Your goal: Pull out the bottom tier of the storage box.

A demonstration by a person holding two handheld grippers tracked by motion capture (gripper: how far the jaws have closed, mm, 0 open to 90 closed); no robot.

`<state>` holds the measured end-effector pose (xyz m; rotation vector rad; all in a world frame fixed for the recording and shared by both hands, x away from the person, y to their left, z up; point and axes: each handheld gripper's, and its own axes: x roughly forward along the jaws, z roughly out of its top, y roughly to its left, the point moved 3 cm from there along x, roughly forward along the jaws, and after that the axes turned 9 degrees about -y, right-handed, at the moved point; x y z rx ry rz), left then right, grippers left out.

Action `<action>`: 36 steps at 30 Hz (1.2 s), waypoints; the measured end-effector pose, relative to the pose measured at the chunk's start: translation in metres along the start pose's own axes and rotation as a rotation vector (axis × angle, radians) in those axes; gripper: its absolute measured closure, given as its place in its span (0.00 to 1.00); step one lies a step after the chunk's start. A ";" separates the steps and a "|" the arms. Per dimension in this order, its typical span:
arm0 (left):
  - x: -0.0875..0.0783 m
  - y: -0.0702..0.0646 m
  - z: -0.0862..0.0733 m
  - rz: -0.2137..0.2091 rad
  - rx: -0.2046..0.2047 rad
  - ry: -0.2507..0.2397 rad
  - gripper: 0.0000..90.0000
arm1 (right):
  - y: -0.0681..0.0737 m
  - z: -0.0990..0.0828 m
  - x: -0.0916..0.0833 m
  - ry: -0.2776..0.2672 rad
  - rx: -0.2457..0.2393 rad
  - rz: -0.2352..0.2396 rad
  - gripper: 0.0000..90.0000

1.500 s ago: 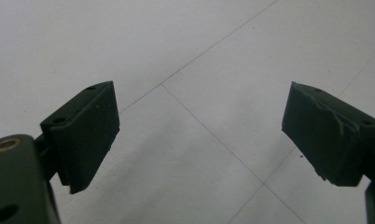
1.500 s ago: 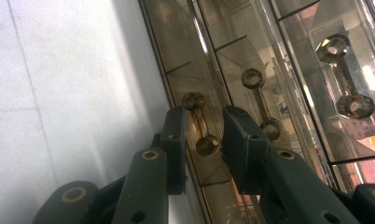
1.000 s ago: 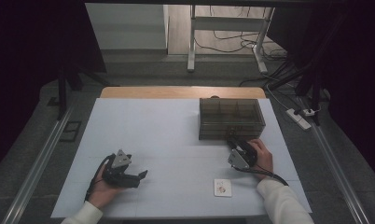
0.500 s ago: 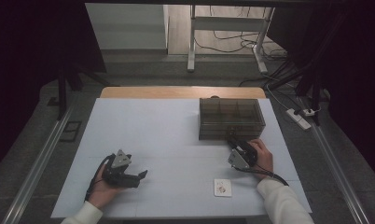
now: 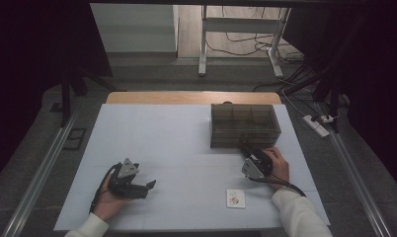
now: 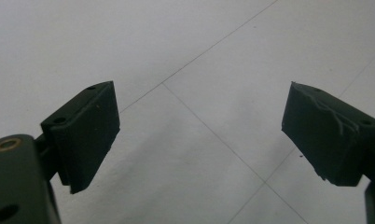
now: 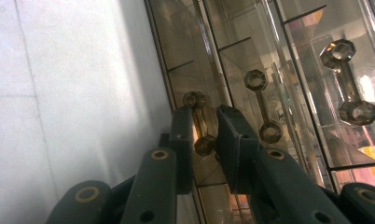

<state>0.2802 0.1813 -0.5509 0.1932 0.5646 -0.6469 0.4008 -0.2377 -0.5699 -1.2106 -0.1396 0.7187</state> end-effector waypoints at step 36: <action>0.000 0.000 0.000 0.001 0.001 -0.003 0.14 | 0.000 -0.003 -0.001 -0.026 -0.032 -0.005 0.87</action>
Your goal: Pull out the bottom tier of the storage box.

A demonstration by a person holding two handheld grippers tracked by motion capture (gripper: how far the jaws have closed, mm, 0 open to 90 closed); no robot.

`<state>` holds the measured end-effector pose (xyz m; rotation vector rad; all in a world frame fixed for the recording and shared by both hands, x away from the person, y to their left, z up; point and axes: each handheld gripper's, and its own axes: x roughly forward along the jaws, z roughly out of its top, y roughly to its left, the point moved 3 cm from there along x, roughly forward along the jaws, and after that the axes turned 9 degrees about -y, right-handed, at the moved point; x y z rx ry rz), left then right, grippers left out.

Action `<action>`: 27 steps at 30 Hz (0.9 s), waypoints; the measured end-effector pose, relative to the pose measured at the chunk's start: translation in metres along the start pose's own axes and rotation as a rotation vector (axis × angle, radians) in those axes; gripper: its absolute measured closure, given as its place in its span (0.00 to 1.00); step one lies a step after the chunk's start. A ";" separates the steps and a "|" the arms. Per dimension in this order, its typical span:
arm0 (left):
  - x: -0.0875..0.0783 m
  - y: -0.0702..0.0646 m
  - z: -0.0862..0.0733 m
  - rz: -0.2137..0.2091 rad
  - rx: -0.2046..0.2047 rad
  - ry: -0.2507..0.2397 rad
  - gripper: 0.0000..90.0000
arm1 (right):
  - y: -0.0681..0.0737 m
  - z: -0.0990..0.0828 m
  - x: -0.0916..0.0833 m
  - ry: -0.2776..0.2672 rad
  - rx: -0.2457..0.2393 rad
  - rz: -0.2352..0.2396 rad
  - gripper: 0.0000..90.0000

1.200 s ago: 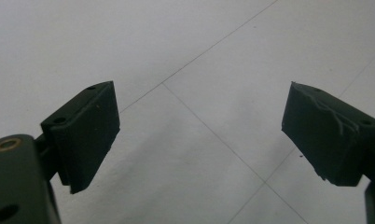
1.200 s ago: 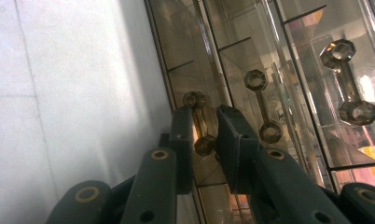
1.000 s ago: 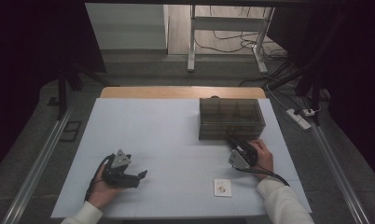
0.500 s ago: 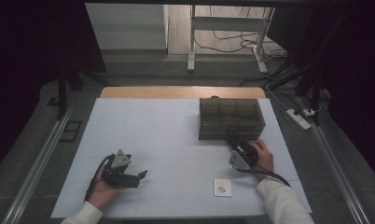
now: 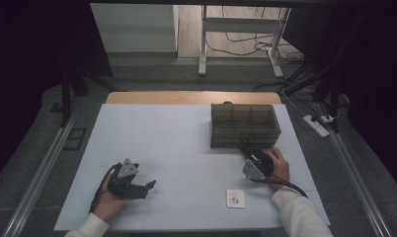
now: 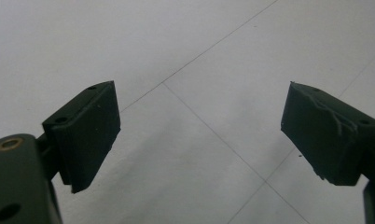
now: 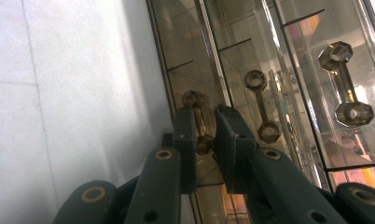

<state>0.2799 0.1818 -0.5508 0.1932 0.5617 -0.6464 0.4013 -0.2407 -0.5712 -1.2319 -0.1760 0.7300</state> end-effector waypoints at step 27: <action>-0.001 0.001 0.000 0.007 0.003 -0.003 0.14 | 0.002 0.000 -0.002 -0.008 -0.028 -0.010 0.89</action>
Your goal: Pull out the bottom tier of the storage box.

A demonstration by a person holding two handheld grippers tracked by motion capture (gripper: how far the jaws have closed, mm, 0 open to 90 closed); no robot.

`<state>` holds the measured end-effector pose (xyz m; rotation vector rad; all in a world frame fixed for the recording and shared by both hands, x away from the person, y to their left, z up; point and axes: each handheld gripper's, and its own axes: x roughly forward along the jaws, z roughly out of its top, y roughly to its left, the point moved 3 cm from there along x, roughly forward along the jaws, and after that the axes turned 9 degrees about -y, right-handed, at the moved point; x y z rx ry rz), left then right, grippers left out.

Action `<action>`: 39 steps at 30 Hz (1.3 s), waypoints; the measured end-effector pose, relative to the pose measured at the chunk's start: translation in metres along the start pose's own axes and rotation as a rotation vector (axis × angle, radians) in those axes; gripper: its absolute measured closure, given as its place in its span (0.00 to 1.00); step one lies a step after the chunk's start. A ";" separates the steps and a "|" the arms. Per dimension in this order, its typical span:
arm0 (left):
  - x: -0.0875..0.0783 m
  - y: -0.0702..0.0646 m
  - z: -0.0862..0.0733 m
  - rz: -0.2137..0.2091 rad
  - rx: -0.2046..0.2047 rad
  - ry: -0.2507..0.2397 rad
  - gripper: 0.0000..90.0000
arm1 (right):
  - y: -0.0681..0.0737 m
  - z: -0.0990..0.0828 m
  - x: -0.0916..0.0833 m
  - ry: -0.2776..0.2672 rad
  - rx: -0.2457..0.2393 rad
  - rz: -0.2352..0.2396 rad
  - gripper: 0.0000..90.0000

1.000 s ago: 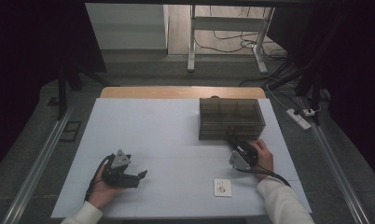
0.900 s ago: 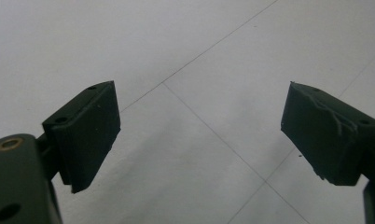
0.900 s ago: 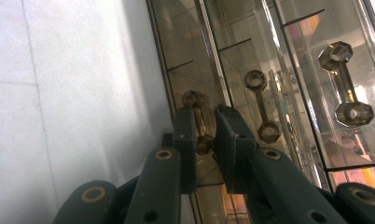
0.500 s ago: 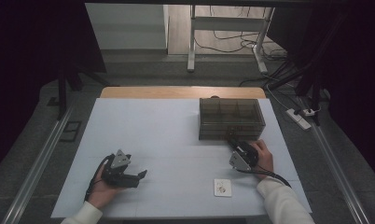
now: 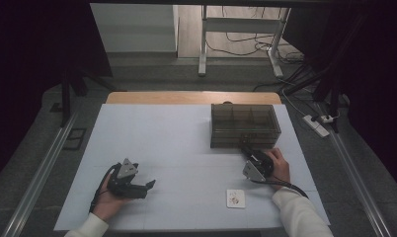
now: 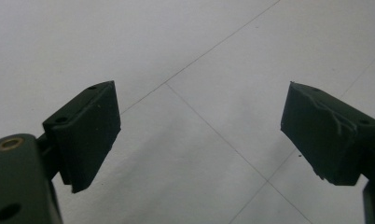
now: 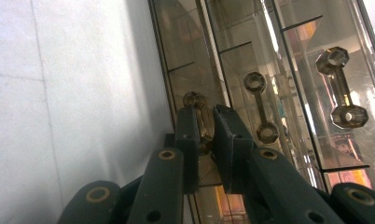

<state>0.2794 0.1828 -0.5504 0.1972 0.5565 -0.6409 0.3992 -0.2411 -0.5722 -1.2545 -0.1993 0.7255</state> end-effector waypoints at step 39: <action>-0.001 0.000 0.000 0.005 0.003 -0.012 0.14 | -0.003 0.008 -0.017 -0.009 0.057 -0.036 0.92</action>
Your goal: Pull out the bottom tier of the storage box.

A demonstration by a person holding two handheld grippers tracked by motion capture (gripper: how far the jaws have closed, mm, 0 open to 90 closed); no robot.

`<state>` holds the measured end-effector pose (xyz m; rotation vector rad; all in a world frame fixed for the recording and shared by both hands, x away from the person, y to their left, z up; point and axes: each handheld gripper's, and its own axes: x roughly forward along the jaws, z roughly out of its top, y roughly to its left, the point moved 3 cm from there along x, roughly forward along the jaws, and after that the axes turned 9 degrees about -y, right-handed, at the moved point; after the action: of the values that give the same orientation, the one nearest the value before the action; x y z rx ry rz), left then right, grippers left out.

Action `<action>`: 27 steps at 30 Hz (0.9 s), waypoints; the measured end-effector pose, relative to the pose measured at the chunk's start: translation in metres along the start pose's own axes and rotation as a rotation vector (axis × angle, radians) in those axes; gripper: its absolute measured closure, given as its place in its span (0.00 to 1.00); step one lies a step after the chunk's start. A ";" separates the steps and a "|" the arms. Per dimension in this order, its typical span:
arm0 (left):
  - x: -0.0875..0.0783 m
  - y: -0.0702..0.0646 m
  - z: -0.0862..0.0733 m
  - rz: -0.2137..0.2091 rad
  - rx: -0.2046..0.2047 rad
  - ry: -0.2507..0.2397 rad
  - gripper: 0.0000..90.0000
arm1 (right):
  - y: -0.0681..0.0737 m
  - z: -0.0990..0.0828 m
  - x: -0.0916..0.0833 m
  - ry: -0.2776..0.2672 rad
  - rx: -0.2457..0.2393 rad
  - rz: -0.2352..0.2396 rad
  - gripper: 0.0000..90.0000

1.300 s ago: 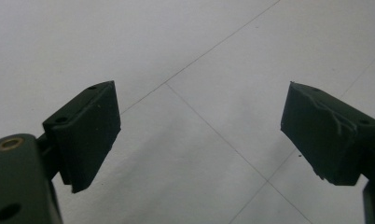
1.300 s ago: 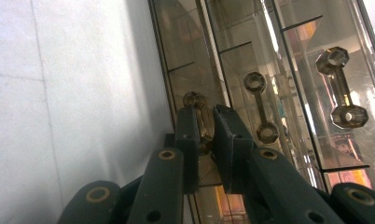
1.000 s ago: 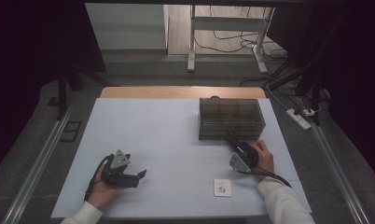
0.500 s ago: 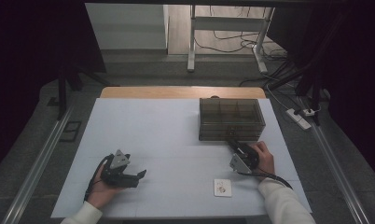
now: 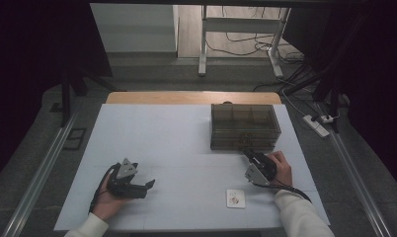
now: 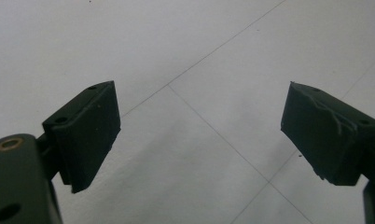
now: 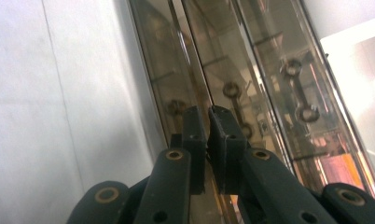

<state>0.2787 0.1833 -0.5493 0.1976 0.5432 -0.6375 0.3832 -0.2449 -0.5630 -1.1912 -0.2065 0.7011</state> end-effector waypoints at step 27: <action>-0.001 0.000 0.000 0.001 0.002 -0.004 0.14 | -0.007 -0.003 -0.005 0.086 0.181 0.049 0.72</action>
<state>0.2784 0.1834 -0.5486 0.1982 0.5383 -0.6376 0.3839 -0.2511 -0.5564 -1.0530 -0.0411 0.6950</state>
